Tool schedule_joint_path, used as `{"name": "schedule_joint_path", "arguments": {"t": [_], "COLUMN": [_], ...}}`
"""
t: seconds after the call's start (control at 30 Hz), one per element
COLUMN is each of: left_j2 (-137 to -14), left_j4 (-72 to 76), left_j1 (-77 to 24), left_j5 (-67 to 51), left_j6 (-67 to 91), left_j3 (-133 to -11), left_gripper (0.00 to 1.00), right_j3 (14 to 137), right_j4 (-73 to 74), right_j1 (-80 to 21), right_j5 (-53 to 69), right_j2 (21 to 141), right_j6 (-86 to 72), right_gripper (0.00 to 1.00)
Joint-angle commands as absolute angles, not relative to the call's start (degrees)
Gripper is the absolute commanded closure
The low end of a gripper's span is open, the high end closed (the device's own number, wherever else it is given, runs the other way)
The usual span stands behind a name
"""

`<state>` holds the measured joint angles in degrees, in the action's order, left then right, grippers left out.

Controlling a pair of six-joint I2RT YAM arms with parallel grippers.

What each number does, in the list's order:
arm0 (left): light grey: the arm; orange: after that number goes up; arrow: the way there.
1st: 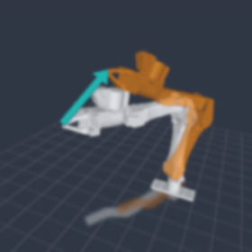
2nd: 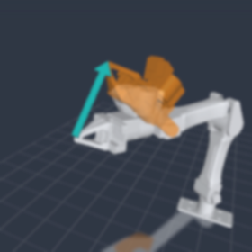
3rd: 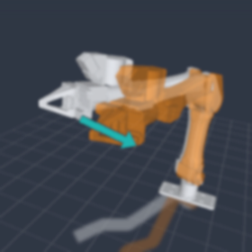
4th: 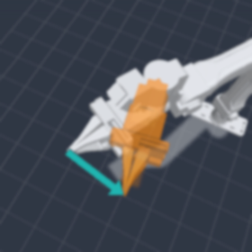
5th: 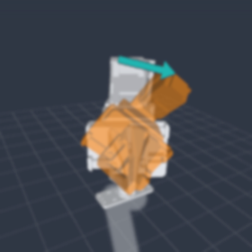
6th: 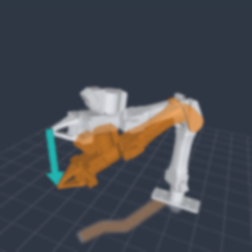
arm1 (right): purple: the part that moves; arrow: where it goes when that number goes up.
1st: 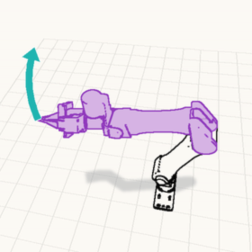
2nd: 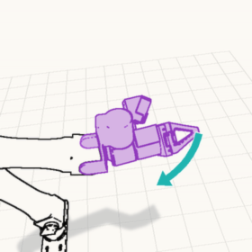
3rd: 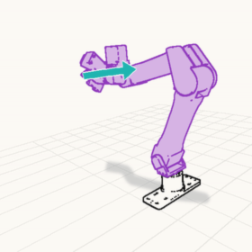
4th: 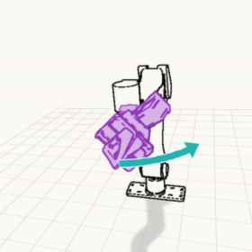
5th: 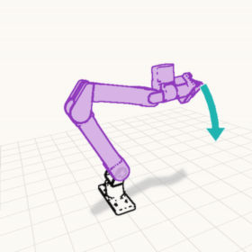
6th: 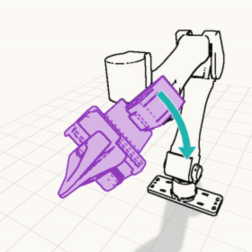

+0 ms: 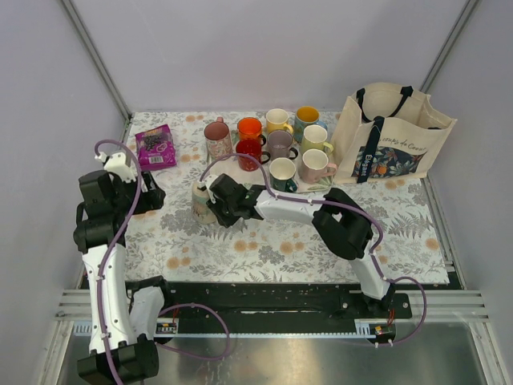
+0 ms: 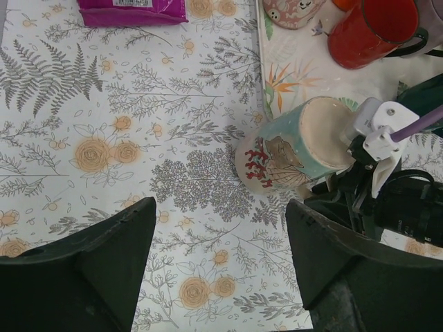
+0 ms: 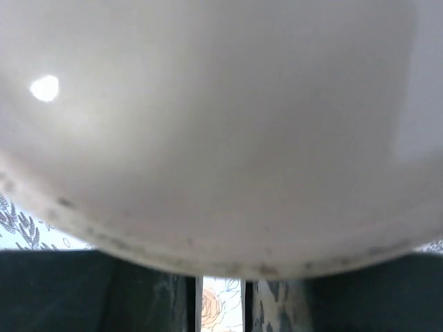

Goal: Turn the mug right side up
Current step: Turn over the cup at the center of the board.

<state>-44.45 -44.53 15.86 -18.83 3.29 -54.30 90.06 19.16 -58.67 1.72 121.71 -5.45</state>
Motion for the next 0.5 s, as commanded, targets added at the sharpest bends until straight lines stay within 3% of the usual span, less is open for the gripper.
{"name": "schedule_joint_path", "arguments": {"t": [0.0,0.07,0.3,0.47], "left_j2": [-44.65,-44.74,-39.47,-29.65], "left_j4": [-44.12,-44.73,-44.72,-56.74], "left_j1": [16.61,16.52,16.08,16.08], "left_j5": [-21.00,-23.36,-30.57,-38.66], "left_j6": [1.85,-1.30,-18.16,-46.08], "left_j3": [-57.57,-57.74,-56.25,-54.76], "left_gripper": [0.22,0.22,0.21,0.17], "right_j3": [89.30,88.95,87.89,88.94], "right_j4": [13.71,13.54,17.04,21.87], "right_j1": [-57.48,-57.31,-51.87,-46.68], "right_j5": [1.67,2.63,24.40,43.21], "right_j2": [121.20,119.37,110.05,106.53], "right_j6": [-4.75,-4.40,-7.37,-12.21], "right_gripper": [0.90,1.00,1.00,1.00]}}
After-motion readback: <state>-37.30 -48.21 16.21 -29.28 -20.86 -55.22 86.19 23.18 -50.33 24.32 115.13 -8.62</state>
